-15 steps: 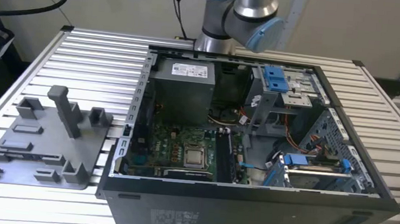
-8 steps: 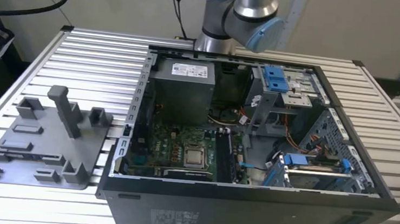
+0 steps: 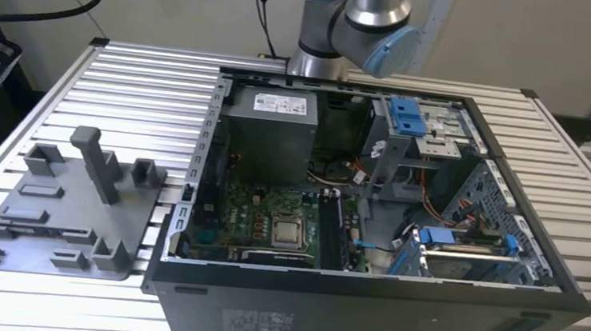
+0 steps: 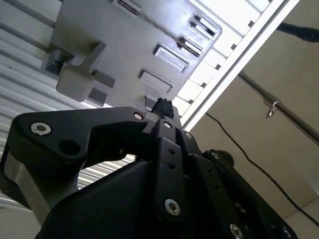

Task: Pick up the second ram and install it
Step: 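Pick up the second ram and move it above second insertion slot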

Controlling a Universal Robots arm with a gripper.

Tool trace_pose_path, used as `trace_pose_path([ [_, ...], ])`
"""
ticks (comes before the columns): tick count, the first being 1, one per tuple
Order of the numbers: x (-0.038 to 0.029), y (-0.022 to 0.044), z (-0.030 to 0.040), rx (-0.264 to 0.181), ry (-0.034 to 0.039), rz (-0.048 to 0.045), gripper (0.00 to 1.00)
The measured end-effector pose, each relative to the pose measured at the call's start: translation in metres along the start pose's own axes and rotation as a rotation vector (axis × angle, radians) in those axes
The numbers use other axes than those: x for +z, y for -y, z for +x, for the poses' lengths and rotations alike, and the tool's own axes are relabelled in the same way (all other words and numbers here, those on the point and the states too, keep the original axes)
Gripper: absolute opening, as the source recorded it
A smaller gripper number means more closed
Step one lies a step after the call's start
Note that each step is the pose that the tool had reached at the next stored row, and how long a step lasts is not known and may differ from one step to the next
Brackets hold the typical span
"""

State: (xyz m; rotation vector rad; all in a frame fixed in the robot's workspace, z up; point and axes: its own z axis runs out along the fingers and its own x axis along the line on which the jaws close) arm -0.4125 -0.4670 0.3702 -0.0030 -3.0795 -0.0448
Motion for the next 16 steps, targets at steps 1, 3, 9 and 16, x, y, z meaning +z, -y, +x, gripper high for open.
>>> trace_pose_path([
  [1, 0.0, 0.0, 0.0, -0.004, -0.0001, 0.0003, 0.11],
  [3, 0.0, 0.0, 0.0, -0.01, -0.0003, 0.0007, 0.11],
  [9, 0.0, 0.0, 0.0, -0.022, -0.0007, 0.0014, 0.11],
  [16, 0.0, 0.0, 0.0, -0.035, -0.0011, 0.0022, 0.11],
])
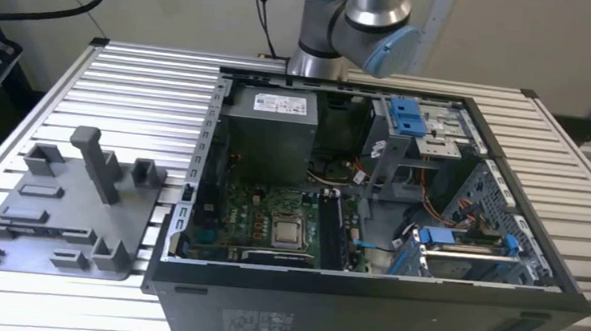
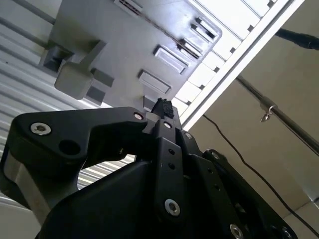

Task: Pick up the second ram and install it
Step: 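Pick up the second ram and move it above second insertion slot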

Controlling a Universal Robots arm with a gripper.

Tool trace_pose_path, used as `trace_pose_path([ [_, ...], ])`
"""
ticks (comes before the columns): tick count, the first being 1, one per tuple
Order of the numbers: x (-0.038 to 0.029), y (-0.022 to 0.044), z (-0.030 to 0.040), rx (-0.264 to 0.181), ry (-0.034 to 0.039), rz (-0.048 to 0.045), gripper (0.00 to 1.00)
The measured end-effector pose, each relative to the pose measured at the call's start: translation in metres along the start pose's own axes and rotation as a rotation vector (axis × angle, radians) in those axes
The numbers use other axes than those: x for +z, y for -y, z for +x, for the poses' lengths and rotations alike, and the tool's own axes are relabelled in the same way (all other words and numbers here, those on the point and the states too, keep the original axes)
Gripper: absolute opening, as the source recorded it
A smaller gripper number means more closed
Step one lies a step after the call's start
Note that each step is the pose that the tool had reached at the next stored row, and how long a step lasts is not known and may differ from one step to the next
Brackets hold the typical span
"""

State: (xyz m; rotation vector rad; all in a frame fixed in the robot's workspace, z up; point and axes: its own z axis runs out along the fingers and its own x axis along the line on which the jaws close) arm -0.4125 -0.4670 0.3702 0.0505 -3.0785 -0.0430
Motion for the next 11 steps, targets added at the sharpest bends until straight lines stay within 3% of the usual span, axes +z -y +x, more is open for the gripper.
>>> trace_pose_path([
  [11, 0.0001, 0.0, 0.0, -0.02, -0.0005, 0.0012, 0.11],
])
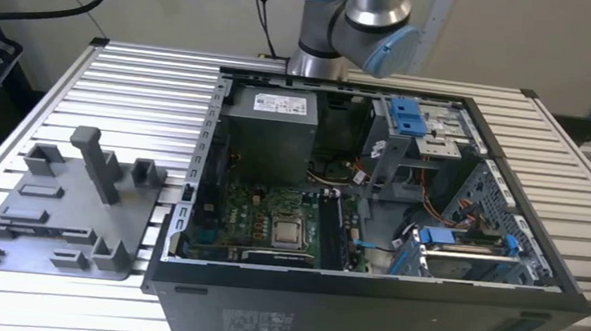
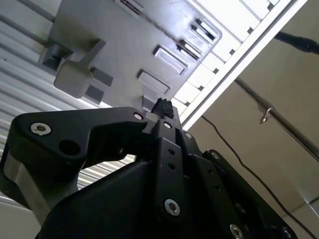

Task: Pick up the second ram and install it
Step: 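Pick up the second ram and move it above second insertion slot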

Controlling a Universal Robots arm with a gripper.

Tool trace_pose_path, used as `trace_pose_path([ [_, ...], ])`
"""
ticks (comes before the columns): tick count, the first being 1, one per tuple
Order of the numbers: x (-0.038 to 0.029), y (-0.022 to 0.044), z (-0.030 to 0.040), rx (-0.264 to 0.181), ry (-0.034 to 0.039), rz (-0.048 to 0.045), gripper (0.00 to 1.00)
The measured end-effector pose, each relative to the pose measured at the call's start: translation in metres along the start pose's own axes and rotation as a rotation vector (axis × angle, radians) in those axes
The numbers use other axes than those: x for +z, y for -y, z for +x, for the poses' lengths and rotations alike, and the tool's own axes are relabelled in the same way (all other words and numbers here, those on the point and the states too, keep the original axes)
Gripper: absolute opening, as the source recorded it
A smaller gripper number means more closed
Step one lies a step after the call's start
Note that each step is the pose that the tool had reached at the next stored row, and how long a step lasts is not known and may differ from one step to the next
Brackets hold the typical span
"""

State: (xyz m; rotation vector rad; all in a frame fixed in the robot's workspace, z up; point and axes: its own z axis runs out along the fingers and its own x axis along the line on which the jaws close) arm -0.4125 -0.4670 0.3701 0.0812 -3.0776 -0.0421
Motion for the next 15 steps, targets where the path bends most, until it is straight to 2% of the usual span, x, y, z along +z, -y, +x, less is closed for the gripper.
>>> trace_pose_path([
  [15, 0.0, 0.0, 0.0, -0.028, -0.0008, 0.0018, 0.11],
])
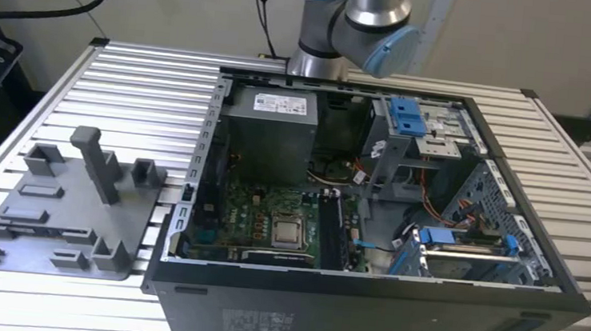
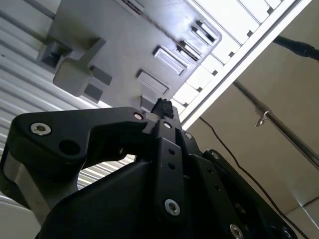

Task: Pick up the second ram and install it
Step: 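Pick up the second ram and move it above second insertion slot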

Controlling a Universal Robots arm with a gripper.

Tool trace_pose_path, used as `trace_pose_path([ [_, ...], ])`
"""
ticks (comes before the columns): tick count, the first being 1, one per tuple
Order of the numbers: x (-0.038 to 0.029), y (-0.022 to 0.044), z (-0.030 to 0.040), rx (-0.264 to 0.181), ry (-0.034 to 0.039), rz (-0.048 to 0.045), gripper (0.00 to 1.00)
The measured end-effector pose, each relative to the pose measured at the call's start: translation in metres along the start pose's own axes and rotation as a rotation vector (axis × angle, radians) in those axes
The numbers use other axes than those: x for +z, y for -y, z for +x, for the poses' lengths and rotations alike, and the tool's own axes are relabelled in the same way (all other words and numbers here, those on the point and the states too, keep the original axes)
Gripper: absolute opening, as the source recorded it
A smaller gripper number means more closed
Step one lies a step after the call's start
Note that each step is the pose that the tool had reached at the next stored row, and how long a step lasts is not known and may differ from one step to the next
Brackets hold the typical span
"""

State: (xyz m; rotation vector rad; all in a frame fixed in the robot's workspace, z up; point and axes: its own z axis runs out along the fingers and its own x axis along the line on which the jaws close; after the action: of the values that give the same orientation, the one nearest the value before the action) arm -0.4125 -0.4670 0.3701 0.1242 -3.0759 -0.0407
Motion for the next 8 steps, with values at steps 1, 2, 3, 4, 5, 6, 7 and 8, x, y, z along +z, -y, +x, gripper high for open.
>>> trace_pose_path([
  [1, 0.0, 0.0, 0.0, -0.002, 0.0, 0.0001, 0.11],
  [2, 0.0, 0.0, 0.0, -0.004, -0.0001, 0.0002, 0.11],
  [3, 0.0, 0.0, 0.0, -0.005, -0.0002, 0.0003, 0.11],
  [4, 0.0001, 0.0, 0.0, -0.007, -0.0002, 0.0004, 0.11],
  [5, 0.0, 0.0, 0.0, -0.01, -0.0002, 0.0006, 0.11],
  [6, 0.0, 0.0, 0.0, -0.012, -0.0003, 0.0007, 0.11],
  [7, 0.0, 0.0, 0.0, -0.014, -0.0005, 0.0009, 0.11],
  [8, 0.0, 0.0, 0.0, -0.015, -0.0005, 0.001, 0.11],
])
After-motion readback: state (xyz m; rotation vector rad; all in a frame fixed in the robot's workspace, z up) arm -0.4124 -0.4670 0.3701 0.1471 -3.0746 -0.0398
